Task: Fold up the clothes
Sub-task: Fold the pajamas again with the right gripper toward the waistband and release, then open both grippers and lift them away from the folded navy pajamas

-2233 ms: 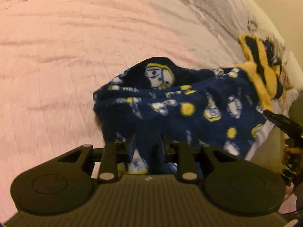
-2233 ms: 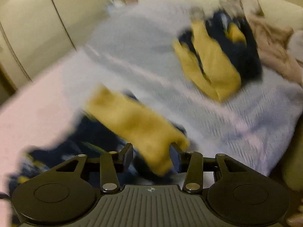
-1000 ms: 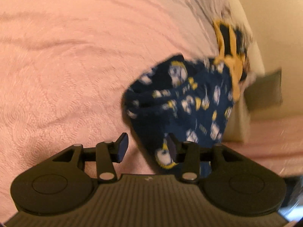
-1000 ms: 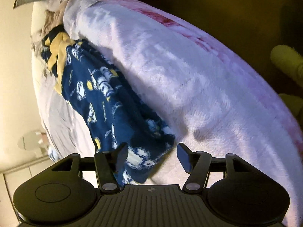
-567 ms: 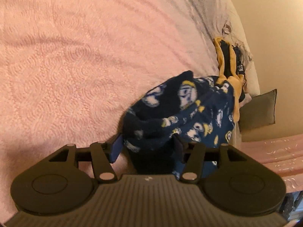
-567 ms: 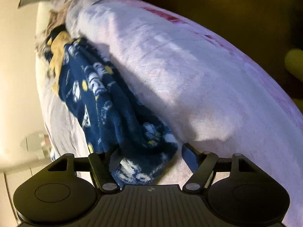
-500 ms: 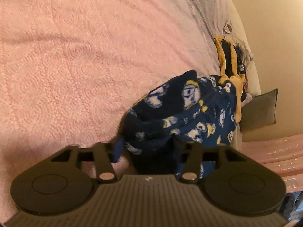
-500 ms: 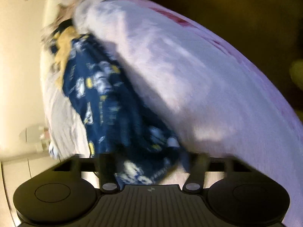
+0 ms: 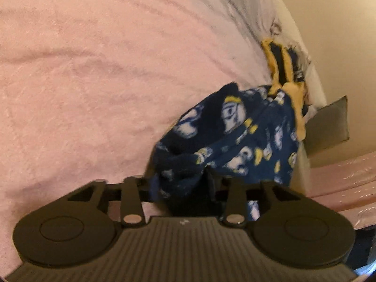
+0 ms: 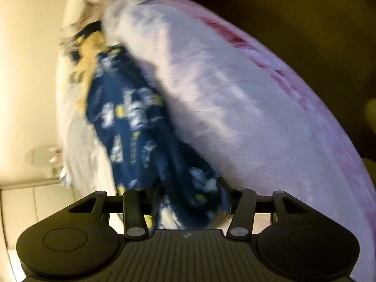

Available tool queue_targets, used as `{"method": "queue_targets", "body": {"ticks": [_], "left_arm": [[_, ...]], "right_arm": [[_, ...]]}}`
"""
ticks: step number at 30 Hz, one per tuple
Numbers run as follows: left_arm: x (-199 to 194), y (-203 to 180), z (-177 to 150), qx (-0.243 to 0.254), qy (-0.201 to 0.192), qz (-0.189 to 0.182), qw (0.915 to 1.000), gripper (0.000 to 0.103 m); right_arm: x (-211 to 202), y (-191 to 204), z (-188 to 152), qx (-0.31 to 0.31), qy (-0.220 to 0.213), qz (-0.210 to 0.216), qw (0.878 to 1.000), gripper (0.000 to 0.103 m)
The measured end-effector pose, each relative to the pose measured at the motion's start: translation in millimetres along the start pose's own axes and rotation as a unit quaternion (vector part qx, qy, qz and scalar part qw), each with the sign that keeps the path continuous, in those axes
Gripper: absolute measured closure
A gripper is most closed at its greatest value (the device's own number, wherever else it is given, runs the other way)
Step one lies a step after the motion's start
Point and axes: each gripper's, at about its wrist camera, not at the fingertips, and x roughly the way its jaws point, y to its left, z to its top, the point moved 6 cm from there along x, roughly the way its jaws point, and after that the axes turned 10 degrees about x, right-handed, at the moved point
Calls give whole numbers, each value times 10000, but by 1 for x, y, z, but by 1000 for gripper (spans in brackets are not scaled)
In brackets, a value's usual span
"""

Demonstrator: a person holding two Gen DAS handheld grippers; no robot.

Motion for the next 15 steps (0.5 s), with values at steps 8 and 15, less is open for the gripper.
{"method": "queue_targets", "body": {"ticks": [8,15], "left_arm": [[-15,-3,-28,-122,170,399,9990,64],[-58,-67,-19,1505,1125,1626,9686,57]], "right_arm": [[-4,14,17,-950,212,-757,9924,67],[-53,81,-14,-3554,-103,-2671,8957,52]]}}
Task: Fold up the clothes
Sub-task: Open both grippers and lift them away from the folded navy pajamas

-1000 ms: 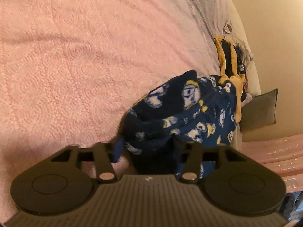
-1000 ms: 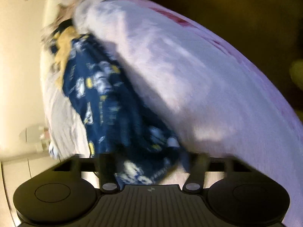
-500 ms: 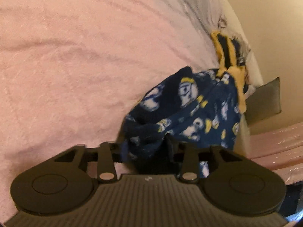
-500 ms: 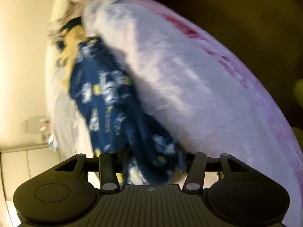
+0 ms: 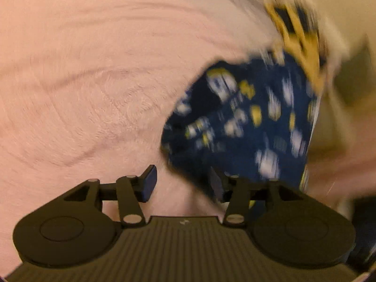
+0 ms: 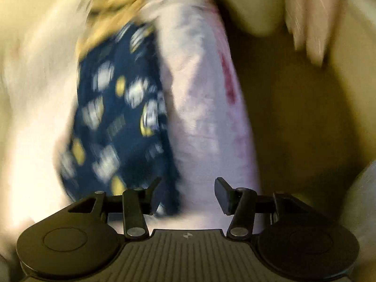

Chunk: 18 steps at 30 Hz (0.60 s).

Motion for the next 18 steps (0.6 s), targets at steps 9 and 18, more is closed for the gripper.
{"method": "queue_targets", "body": {"ticks": [9,18], "left_arm": [[-32,-37,-32,1376,925,971,9814,57],[-56,-57,-36,1733,691,1020,9771,57]], "right_arm": [[-17,37,-61,-1424,1010,-561,9830,52],[-33,42,-64,-1559,876,-735,9811,52]]}}
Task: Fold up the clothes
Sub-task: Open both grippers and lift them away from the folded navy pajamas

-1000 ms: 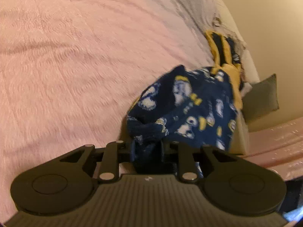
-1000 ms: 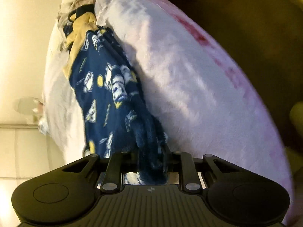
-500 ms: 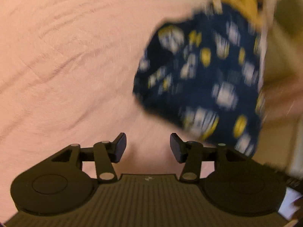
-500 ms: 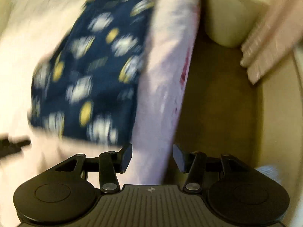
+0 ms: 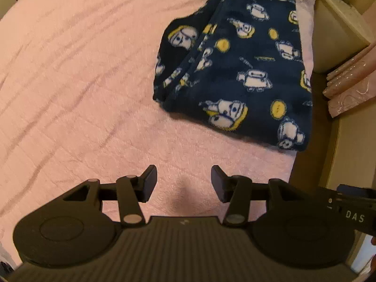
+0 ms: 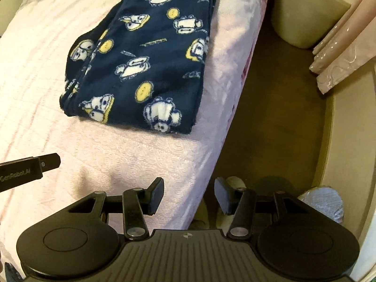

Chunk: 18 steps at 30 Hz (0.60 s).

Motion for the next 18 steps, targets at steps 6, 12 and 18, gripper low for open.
{"method": "queue_targets", "body": {"ticks": [6,12,18], "left_arm": [[-8,1,1,28,-81,-20,10000,57],[-11,0,3,113,-120,-25,9999,57],[-10,2,6,71,-132,-37,9999,56]], "right_arm": [[-7,1,0,-32,-94,-5,10000,51],[-15,0,5,25,-242,-18,9997,51],[-14,2,8,5,-238,-2,9997,51]]}}
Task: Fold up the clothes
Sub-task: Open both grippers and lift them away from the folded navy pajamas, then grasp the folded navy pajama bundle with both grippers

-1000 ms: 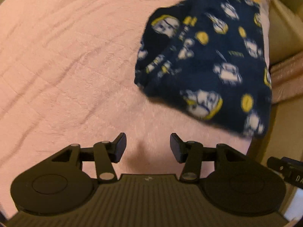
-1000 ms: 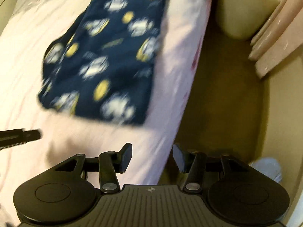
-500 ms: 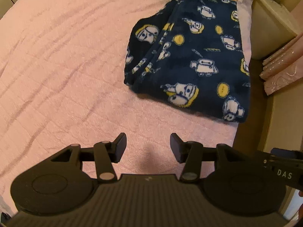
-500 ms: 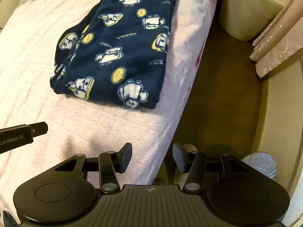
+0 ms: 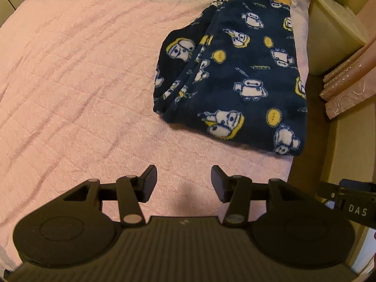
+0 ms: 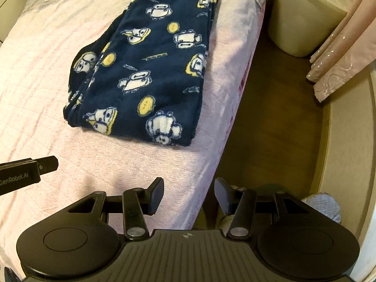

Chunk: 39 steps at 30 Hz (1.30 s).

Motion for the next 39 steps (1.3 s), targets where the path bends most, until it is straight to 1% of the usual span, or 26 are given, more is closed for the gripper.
{"method": "queue_targets", "body": {"ticks": [8,19,20,22,24,25,26,27,28,29,30,31,32,33,35,37,39], "left_arm": [[5,8,2,-140,20,-70,9999,56],[14,19,12,-260,27,-29,9997,56],[15,20,13,-310,15,-81,9995,56],[19,25,14,-511,-53,-345,9981,56],[26,35,13,-1007,-221,-913,9905,54],[30,41,12,-1280,-308,-1200,9840,53],[36,49,10,-1657,-411,-1503,9738,53],[42,57,8,-2021,-503,-1778,9618,51],[49,64,5,-2337,-556,-1942,9511,51],[56,71,3,-2610,-599,-2056,9413,51],[65,79,-1,-2891,-650,-2174,9300,50],[73,84,-3,-3097,-666,-2250,9214,50],[82,89,-5,-3305,-672,-2331,9121,50],[91,92,-7,-3491,-674,-2431,9025,49],[109,97,-9,-3797,-661,-2619,8848,49],[125,98,-8,-4021,-715,-2734,8709,48],[137,98,-7,-4120,-799,-2728,8657,48]], "right_arm": [[8,2,4,-10,77,-16,10000,51],[12,14,20,-122,5,65,9999,51],[13,15,21,-125,0,75,9999,51],[15,16,24,-79,-14,158,9998,51],[21,11,26,329,27,652,9973,51],[24,8,27,538,48,901,9945,52],[31,-1,29,1040,164,1311,9858,51],[39,-14,30,1735,305,1784,9680,51],[47,-26,30,2325,376,2181,9471,51],[57,-42,27,3085,450,2568,9148,51],[67,-58,22,3754,521,2775,8828,48],[79,-73,14,4397,599,2925,8471,37],[86,-83,8,4744,617,2986,8258,32],[93,-91,3,4982,588,2991,8117,32],[102,-99,-3,5179,490,3087,7963,31],[109,-98,-1,5214,373,3167,7915,31],[115,-93,2,5190,231,3355,7858,31]]}}
